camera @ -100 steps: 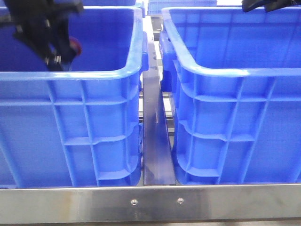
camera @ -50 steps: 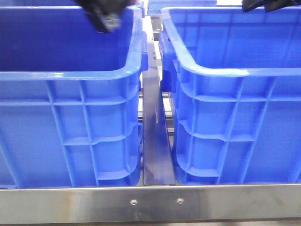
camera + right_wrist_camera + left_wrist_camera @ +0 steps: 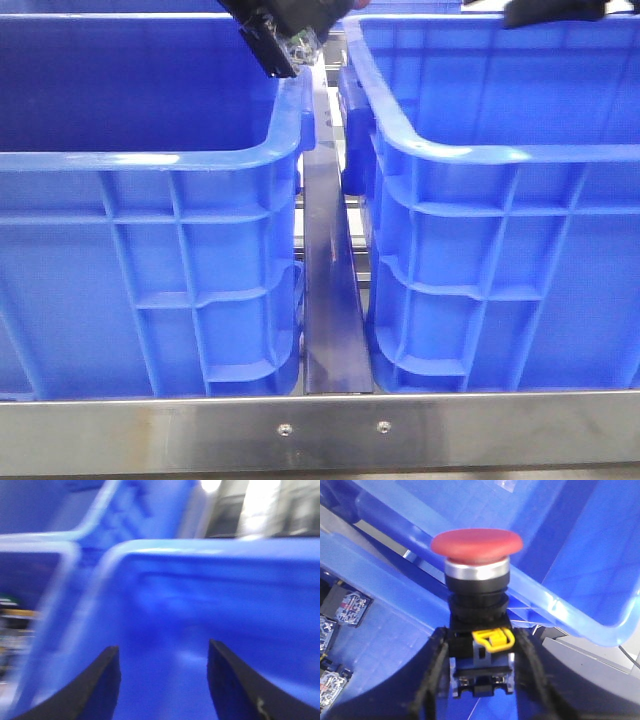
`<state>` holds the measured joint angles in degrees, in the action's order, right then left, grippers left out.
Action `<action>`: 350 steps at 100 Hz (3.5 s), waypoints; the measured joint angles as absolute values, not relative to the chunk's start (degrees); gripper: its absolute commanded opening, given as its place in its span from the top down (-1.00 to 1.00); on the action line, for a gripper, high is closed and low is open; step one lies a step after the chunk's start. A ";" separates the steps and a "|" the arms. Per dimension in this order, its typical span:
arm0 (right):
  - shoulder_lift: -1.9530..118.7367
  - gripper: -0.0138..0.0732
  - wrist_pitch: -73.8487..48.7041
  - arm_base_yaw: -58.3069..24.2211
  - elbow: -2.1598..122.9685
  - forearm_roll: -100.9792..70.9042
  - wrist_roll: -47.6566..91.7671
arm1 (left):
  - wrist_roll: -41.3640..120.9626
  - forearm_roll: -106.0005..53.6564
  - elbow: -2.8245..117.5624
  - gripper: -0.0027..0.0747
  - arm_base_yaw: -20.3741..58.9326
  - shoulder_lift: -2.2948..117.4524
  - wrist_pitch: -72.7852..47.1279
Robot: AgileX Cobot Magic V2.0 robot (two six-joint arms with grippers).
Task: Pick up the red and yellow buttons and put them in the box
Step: 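Grasp the red button with the right gripper from the left gripper, then lower the red button into the bin with the right gripper and release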
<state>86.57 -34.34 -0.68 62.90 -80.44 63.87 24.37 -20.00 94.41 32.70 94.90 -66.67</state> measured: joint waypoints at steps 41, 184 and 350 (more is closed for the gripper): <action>86.57 -0.29 -58.68 -1.72 62.90 -87.11 51.14 | 24.37 -20.00 94.41 0.91 32.70 94.90 -66.67; 89.92 0.46 -54.65 -10.21 62.90 -86.38 50.51 | 24.49 -20.35 94.41 0.12 32.70 94.90 -66.90; 101.03 0.46 -31.00 19.68 69.39 -76.57 84.48 | 24.49 -21.18 94.41 -0.48 32.70 94.90 -65.79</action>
<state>101.03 -31.00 19.68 69.39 -76.57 84.48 24.49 -21.18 94.41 32.70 94.90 -65.79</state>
